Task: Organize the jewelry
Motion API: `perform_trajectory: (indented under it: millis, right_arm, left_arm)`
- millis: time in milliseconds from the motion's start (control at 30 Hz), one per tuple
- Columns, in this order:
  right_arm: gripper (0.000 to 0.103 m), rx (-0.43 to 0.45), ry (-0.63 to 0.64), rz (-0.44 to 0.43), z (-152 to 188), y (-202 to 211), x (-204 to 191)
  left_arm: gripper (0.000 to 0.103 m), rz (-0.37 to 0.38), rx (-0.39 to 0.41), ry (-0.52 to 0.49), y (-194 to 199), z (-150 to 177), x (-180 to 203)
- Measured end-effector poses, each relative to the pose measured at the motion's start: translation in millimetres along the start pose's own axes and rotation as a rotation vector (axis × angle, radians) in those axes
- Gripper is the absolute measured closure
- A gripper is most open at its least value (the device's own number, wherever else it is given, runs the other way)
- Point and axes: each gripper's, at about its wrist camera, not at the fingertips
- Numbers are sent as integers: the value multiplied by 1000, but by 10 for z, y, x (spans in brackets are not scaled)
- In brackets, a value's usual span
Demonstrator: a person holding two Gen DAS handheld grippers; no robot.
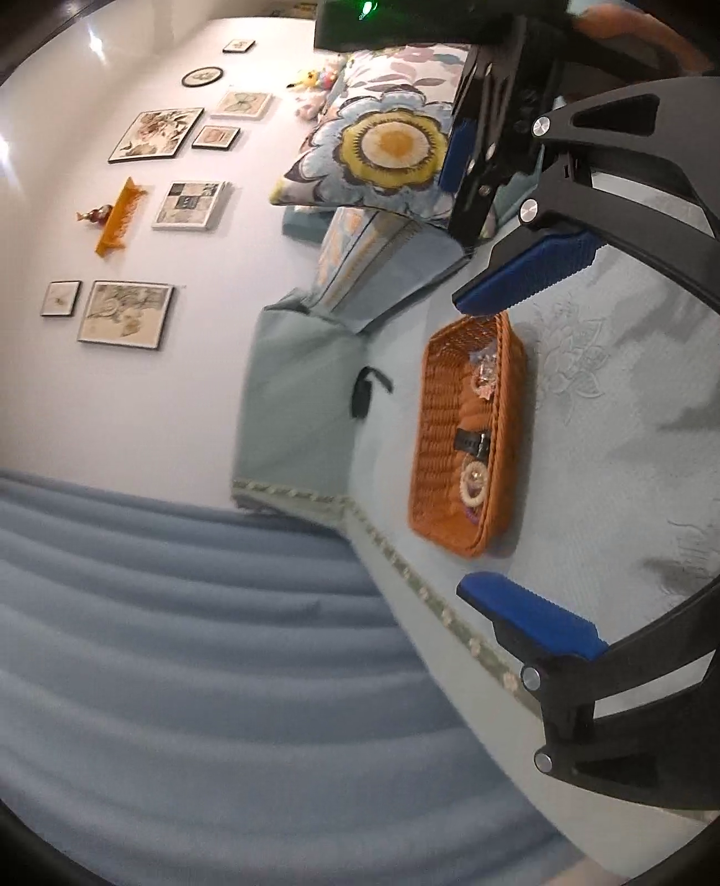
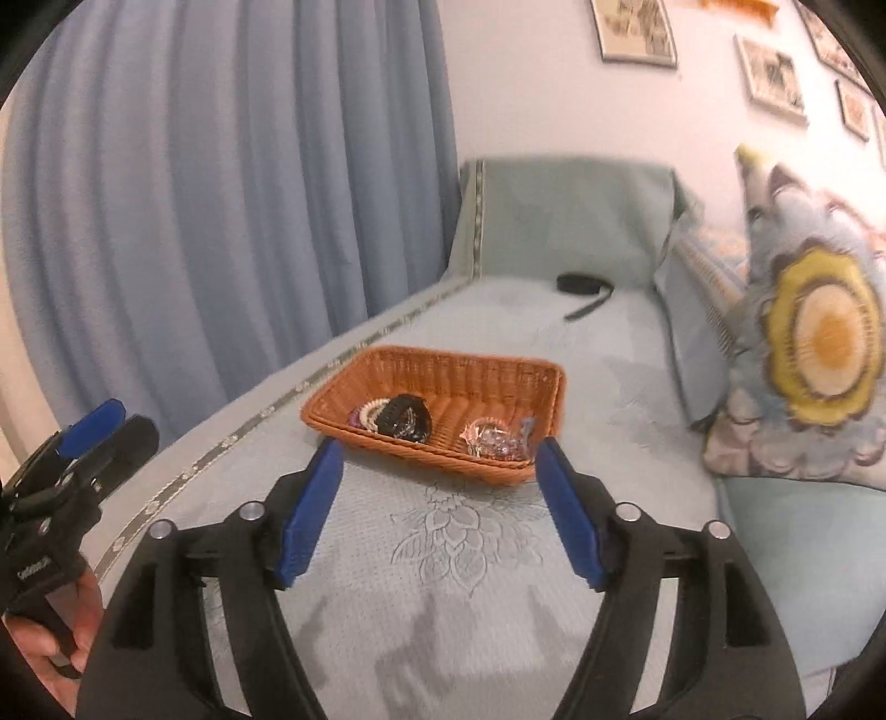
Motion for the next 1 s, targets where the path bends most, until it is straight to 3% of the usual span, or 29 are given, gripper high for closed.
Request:
perform_trajectory:
  millis: [267, 400, 500, 667, 1000]
  right_arm:
    - [27, 136, -45, 93, 435, 526, -151]
    - [27, 181, -66, 122, 615, 606, -170]
    - [27, 183, -49, 153, 692, 534, -197]
    - [27, 172, -3, 193, 706, 270, -224]
    - [27, 184, 18, 226, 817, -98, -204]
  left_arm:
    - [10, -98, 89, -77, 397, 280, 190]
    - [10, -84, 111, -67, 427, 365, 118]
    - [10, -75, 124, -32, 382, 443, -6]
    - [10, -139, 72, -27, 69, 576, -174]
    - [10, -183, 49, -49, -267, 740, -217]
Point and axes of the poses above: each gripper's, at about its wrist camera, not at the fingertips, and y roughly against the way its jaws point, x to its right, z to its underside, and after that the axes turned 10 degrees about y, right-handed
